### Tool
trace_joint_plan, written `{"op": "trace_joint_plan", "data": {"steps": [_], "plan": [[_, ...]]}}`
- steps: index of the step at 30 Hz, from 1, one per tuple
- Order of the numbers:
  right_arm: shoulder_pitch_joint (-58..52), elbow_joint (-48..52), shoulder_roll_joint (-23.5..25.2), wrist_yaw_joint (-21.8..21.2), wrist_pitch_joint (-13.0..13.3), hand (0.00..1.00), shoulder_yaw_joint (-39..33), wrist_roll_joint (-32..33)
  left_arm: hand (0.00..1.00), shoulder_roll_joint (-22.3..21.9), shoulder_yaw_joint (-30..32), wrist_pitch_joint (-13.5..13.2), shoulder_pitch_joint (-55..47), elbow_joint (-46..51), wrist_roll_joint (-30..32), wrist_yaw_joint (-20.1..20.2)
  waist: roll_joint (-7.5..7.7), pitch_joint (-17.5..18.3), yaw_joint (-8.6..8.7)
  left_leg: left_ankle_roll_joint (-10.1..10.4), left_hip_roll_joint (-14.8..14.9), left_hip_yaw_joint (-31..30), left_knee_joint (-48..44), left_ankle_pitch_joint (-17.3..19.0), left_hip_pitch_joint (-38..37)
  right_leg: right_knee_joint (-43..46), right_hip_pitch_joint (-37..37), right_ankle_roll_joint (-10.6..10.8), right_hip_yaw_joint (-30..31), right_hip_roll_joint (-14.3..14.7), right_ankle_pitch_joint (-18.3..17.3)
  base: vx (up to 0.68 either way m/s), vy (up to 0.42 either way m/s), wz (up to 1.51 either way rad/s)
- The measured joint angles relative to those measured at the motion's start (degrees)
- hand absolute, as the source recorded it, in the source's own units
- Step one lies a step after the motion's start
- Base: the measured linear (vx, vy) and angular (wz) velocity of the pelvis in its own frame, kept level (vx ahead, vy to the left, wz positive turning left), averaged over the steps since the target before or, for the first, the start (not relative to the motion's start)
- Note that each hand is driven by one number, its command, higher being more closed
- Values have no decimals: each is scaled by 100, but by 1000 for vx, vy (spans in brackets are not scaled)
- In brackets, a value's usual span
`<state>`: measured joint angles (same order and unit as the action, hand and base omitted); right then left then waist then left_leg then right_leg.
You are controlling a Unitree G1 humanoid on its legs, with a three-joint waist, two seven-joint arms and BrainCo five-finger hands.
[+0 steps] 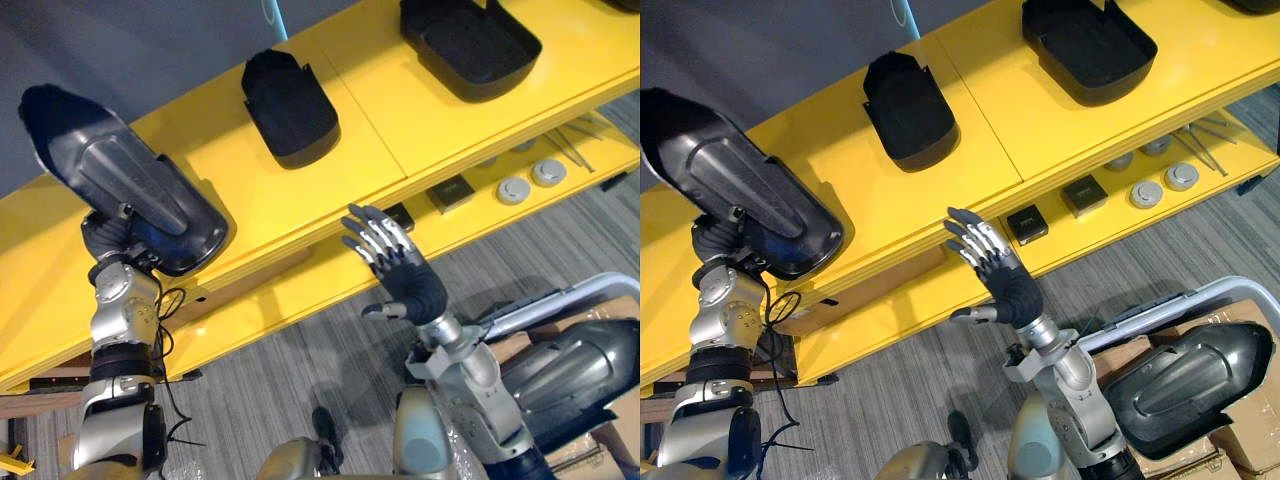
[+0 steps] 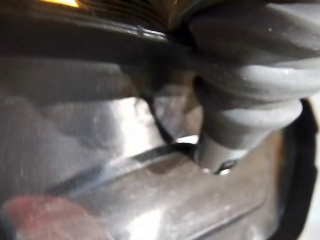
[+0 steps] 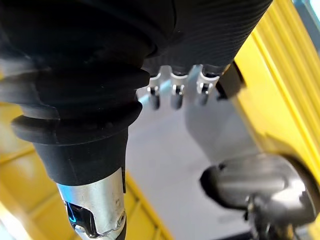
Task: Walk over and take plastic housings, then place them on the shelf
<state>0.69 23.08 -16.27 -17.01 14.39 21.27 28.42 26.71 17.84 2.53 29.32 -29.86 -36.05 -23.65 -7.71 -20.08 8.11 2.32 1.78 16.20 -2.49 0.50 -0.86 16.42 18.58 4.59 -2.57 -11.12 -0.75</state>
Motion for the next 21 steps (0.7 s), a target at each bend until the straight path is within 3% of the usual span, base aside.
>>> {"op": "trace_joint_plan", "data": {"steps": [6,8,9,14,18,21], "plan": [[67,286,-44,218,-119,0,90,11,100,160,12,350,251,-89,114,-131,162,-294,-20,36,17,37,-1,26,206,135,275,6,51,-12,9,-24,2,3],[110,287,-58,223,-120,0,185,11,100,362,8,478,452,-123,285,-144,199,-350,-30,155,56,69,-10,105,264,236,397,-1,72,18,9,-16,-7,-1],[122,295,-57,231,-120,0,245,12,0,461,-11,589,626,-192,363,-145,240,-379,-33,165,51,94,-21,112,295,276,445,16,87,15,35,0,0,0],[227,315,-59,440,-120,0,431,22,0,596,-104,821,1243,-550,513,-268,246,-523,-14,218,73,150,-225,242,413,344,496,43,97,16,60,-1,0,-1],[273,315,-54,584,-120,0,424,56,0,678,-250,834,1619,-697,514,-417,259,-598,-29,270,81,157,-254,280,507,400,594,34,97,21,74,9,-17,6],[403,300,-49,685,-120,0,432,56,0,685,-330,834,1879,-803,511,-748,271,-622,-21,253,103,164,-405,349,632,389,643,23,103,25,98,0,0,0]]}}
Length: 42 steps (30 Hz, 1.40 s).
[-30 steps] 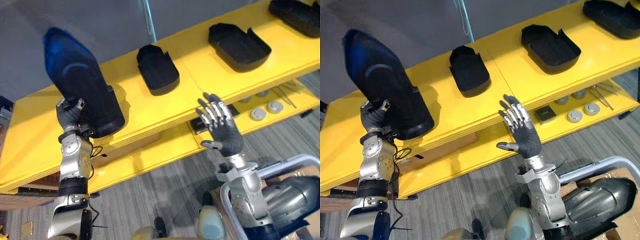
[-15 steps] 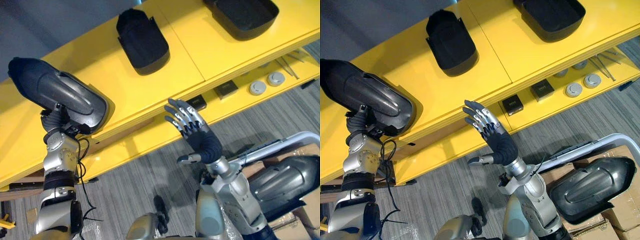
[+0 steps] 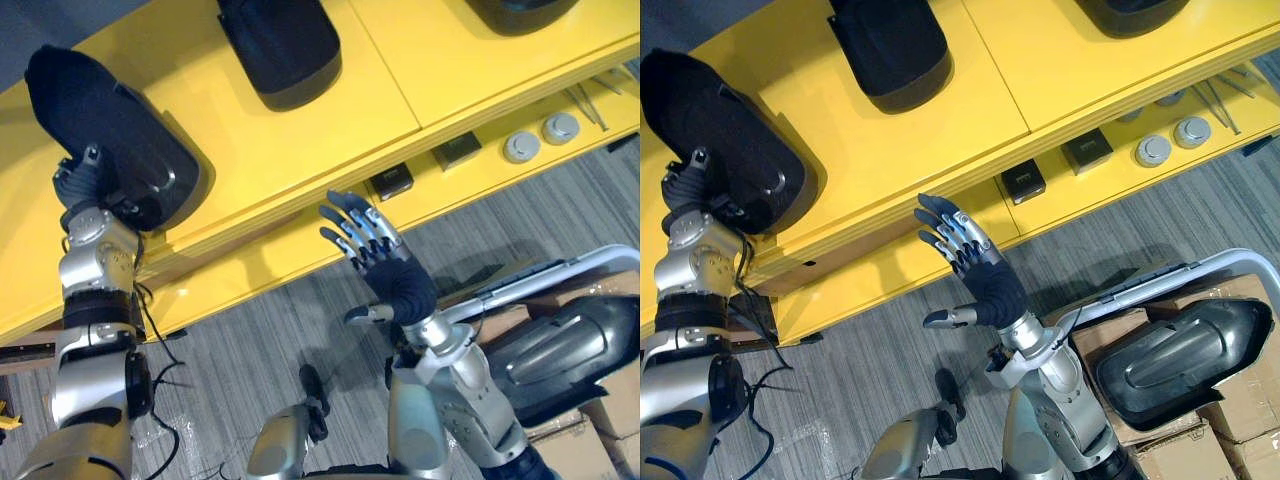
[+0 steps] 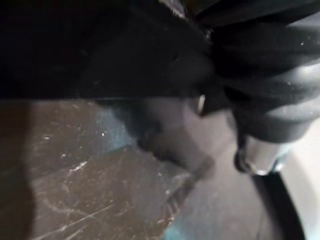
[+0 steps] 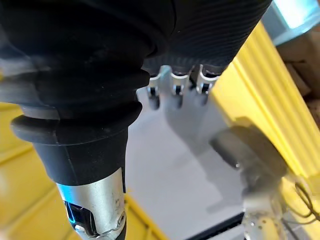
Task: Walk over and take plastic housings, then place them on the shelf
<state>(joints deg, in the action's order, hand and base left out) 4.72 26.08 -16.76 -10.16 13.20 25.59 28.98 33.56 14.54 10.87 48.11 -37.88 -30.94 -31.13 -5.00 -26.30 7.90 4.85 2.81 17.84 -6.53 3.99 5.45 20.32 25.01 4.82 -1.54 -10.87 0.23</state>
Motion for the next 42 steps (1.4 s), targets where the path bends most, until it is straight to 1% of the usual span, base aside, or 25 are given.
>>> {"op": "trace_joint_plan", "data": {"steps": [6,9,11,13,16,18,21,23,24,25,26,27,28,29,30,31,32,33,35,36,37,38,39,41,42], "plan": [[17,-89,4,42,1,0,-3,1,0,1,-145,-43,416,-174,41,-671,1,0,28,-2,15,14,0,2,27,-74,0,-3,6,22,69,36,-16,-1],[-64,-295,8,39,26,0,9,-1,0,84,-187,-91,692,-185,304,-1075,5,-4,54,10,35,43,2,39,-44,-102,-63,-2,28,59,83,41,-18,-7],[-111,-328,8,39,36,0,17,-1,0,136,-188,-110,777,-210,396,-1168,5,-4,76,21,59,53,2,50,-106,-152,-137,-1,28,88,98,34,-8,-12],[-250,-335,-6,31,160,0,50,1,0,324,-254,-300,1028,-372,515,-1328,11,-8,94,42,113,96,-10,86,-242,-285,-323,-4,35,133,133,40,-1,-16],[-275,-342,-18,20,230,0,51,3,0,619,-473,-456,1265,-445,751,-1431,12,-7,98,57,167,150,-32,121,-226,-467,-371,-20,63,196,235,16,1,-11],[-344,-398,-30,20,296,0,46,1,0,658,-519,-571,1412,-571,906,-1532,12,-7,119,56,190,144,-68,123,-242,-570,-463,-13,47,209,272,0,0,0],[-460,-405,-23,0,472,0,42,-43,0,804,-714,-964,1570,-658,1021,-1555,14,-6,129,41,230,141,-180,176,-249,-744,-610,-15,23,232,356,8,4,-2],[-559,-416,-19,-21,701,0,33,-88,0,978,-877,-1444,1616,-655,1471,-1593,21,-1,127,40,264,131,-194,211,-367,-968,-846,0,-3,269,443,34,21,-6],[-589,-436,-11,-19,771,0,12,-173,0,997,-878,-1590,1597,-639,1565,-1604,24,0,123,39,268,121,-193,211,-424,-1028,-939,6,-17,274,459,36,23,-6],[-613,-501,9,-10,971,0,-61,-416,0,1082,-851,-1938,1266,-240,1641,-1592,43,19,116,27,278,81,-184,218,-553,-1174,-1156,9,-61,293,498,0,0,0],[-623,-516,17,0,1042,0,-113,-506,0,1081,-776,-2069,998,100,1637,-1591,38,35,116,23,280,53,-170,221,-582,-1231,-1247,5,-131,309,506,37,2,8],[-631,-558,46,29,1163,0,-241,-651,0,1005,-573,-2398,332,924,1734,-1581,35,78,117,17,285,-9,-138,224,-671,-1332,-1416,14,-212,321,515,42,-4,24],[-639,-680,68,59,1256,0,-412,-798,0,711,-239,-2755,-517,1833,1958,-1576,23,270,63,18,307,-43,-94,224,-688,-1468,-1512,15,-325,329,545,62,3,31],[-644,-752,69,119,1302,0,-512,-879,0,473,-74,-2898,-959,2282,2078,-1551,16,379,2,18,325,-106,-71,224,-725,-1543,-1580,19,-357,348,564,94,6,33],[-673,-867,73,210,1328,0,-726,-1005,0,-55,139,-3087,-1775,3050,2229,-1468,22,561,-130,20,345,-213,-35,224,-824,-1700,-1803,19,-491,369,576,100,7,33],[-695,-919,72,271,1328,0,-826,-1046,0,-340,215,-3144,-2216,3409,2287,-1412,18,669,-193,21,351,-275,5,224,-891,-1781,-1938,19,-590,379,576,142,7,54],[-729,-995,97,377,1328,0,-1150,-1160,0,-1050,343,-3245,-3311,4242,2308,-1201,55,929,-394,22,374,-429,49,224,-1027,-2004,-2261,19,-793,393,575,111,2,51],[-727,-1012,108,445,1330,0,-1258,-1200,0,-1280,367,-3256,-3668,4475,2302,-1084,72,1008,-456,22,375,-512,51,224,-1061,-2074,-2377,20,-873,392,576,103,1,73],[-634,-1218,220,826,1372,0,-1667,-1487,0,-2083,460,-3275,-4965,5163,2165,-440,88,1275,-732,85,384,-819,113,265,-1169,-2327,-2792,31,-1247,393,580,39,3,71],[-586,-1294,234,909,1379,0,-1728,-1554,0,-2242,470,-3297,-5231,5268,2042,-279,96,1328,-787,95,380,-876,112,272,-1171,-2380,-2868,41,-1302,391,586,7,11,57],[-481,-1446,324,1040,1381,0,-1823,-1688,0,-2509,466,-3298,-5672,5415,1907,11,119,1397,-905,104,366,-973,112,279,-1183,-2452,-2985,61,-1434,377,599,-12,14,40],[-413,-1514,357,1047,1381,0,-1827,-1737,0,-2613,455,-3295,-5869,5486,1831,133,129,1408,-953,122,362,-1003,112,292,-1202,-2487,-3047,72,-1464,376,607,-43,19,46],[-312,-1602,370,1028,1345,0,-1817,-1879,0,-2887,411,-3250,-6270,5571,1653,515,137,1439,-1072,161,366,-1136,105,343,-1237,-2492,-3175,74,-1597,375,608,-48,18,33],[-263,-1646,369,1026,1310,0,-1797,-1987,0,-3015,409,-3150,-6467,5593,1491,718,169,1506,-1148,164,364,-1182,106,352,-1230,-2494,-3203,74,-1684,368,607,-56,14,20],[-98,-1827,352,1039,1286,0,-1768,-2196,0,-3090,390,-3006,-6715,5586,1480,845,242,1607,-1211,161,365,-1214,107,355,-1189,-2514,-3217,63,-1734,366,590,-76,5,12]]}}
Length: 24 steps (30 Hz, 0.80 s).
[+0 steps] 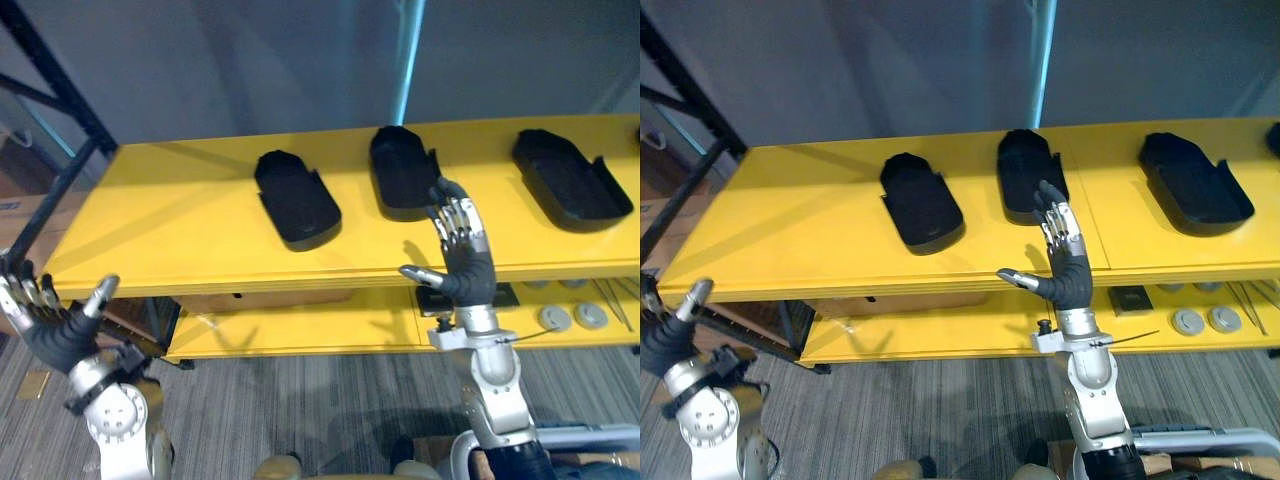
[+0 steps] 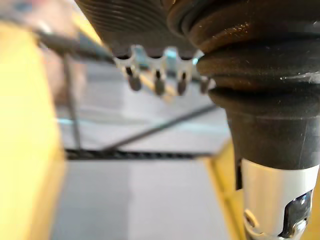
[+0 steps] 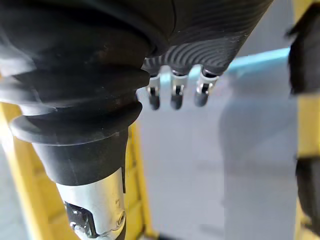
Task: Walk over and take plastic housings, then place them on the shelf
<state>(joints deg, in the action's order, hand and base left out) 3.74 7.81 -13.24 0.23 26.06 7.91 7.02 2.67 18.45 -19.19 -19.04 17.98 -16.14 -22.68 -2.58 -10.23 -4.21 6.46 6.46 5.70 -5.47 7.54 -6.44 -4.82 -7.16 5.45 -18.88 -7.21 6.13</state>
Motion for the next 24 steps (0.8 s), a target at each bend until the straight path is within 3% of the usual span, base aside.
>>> {"op": "trace_joint_plan", "data": {"steps": [5,8,11,15,18,24], "plan": [[639,-762,-205,349,-199,0,103,-840,0,-128,-118,223,-356,-246,-337,426,204,236,-170,1,2,-176,-14,9,142,-32,10,-24,-161,0,-45,-51,-3,16],[1037,-1465,-431,606,-341,0,325,-1588,0,-127,-288,223,-385,-368,-545,990,323,289,-300,55,-11,-360,-5,-81,269,-30,22,-20,-359,-6,-20,-2,-3,30],[1496,-2205,-635,874,-473,0,527,-2187,0,-103,-552,210,-425,-503,-624,1402,316,289,-449,62,-29,-480,-26,-103,355,19,18,-14,-482,-16,-8,28,6,22],[2178,-3027,-902,994,-583,0,696,-2381,0,-82,-736,250,-424,-929,-642,1528,321,268,-490,56,-88,-665,-31,-166,452,21,31,-9,-650,-57,-1,34,22,27],[2789,-3606,-1128,1017,-581,0,884,-2590,0,-60,-849,298,-383,-1030,-649,1632,329,12,-628,42,-117,-672,-102,-157,488,22,2,5,-652,-91,9,-12,41,4],[3893,-4808,-1338,1413,-589,0,1361,-3035,0,415,-1262,314,-46,-1431,-878,1912,360,-560,-850,41,-111,-863,-354,-156,871,33,185,0,-797,-78,27,-40,13,16]]}}
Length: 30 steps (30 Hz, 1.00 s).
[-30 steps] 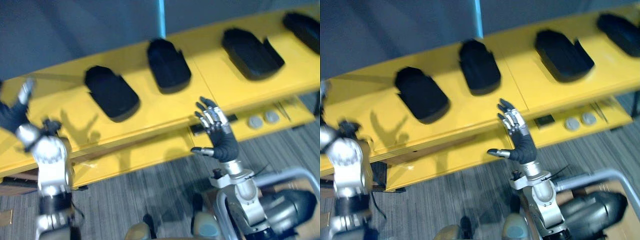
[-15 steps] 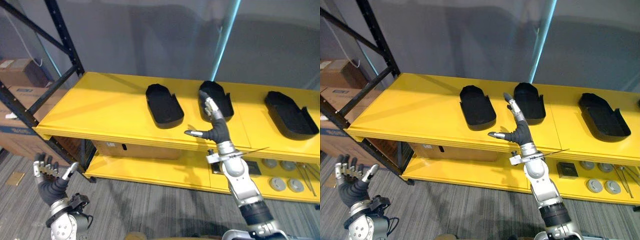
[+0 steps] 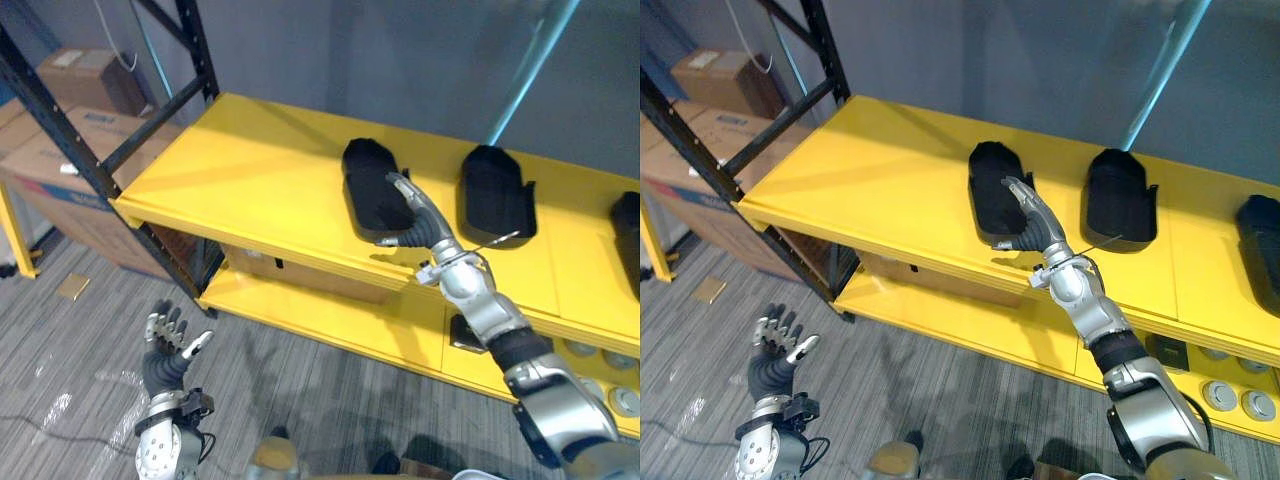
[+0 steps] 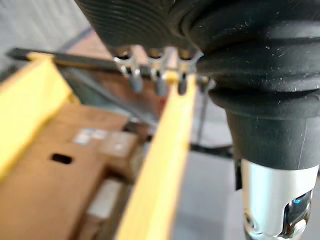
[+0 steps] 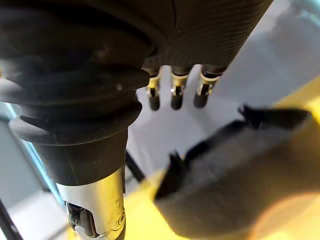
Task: Walk over and take plastic housings, then place them on the shelf
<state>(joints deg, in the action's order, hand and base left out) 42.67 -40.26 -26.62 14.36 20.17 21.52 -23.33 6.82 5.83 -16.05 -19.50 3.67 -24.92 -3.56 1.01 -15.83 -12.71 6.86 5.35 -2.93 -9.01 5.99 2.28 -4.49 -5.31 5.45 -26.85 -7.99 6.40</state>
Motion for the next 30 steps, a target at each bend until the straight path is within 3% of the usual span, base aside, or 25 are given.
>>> {"op": "trace_joint_plan", "data": {"steps": [5,14,15,20,30], "plan": [[579,-491,-232,4,15,0,250,-25,0,6,-242,-2,4,-28,-178,27,-30,-345,-125,-1,-1,0,-152,0,178,91,139,-1,-2,-26,-1,-4,15,3],[1369,-1085,-432,-225,153,0,630,-185,0,181,-454,-1,52,-26,-440,-17,-85,-724,-176,-4,52,27,-195,2,206,258,242,-50,36,-48,-40,-28,19,-2],[1427,-1132,-449,-248,153,100,629,-185,0,181,-456,-1,58,-26,-441,-18,-90,-761,-181,-4,57,27,-209,3,209,279,247,-56,36,-49,-44,-87,28,-1],[1744,-1538,-554,-463,220,100,637,-161,0,180,-479,-1,71,-24,-454,-43,-163,-942,-229,-7,76,28,-287,4,318,386,352,-74,36,-58,-56,-59,23,-1],[2239,-1833,-555,-101,401,100,789,-238,0,163,-765,0,145,23,-671,-141,-272,-1009,-279,0,89,31,-312,-14,417,401,464,-86,26,-54,-63,-9,3,0]]}}
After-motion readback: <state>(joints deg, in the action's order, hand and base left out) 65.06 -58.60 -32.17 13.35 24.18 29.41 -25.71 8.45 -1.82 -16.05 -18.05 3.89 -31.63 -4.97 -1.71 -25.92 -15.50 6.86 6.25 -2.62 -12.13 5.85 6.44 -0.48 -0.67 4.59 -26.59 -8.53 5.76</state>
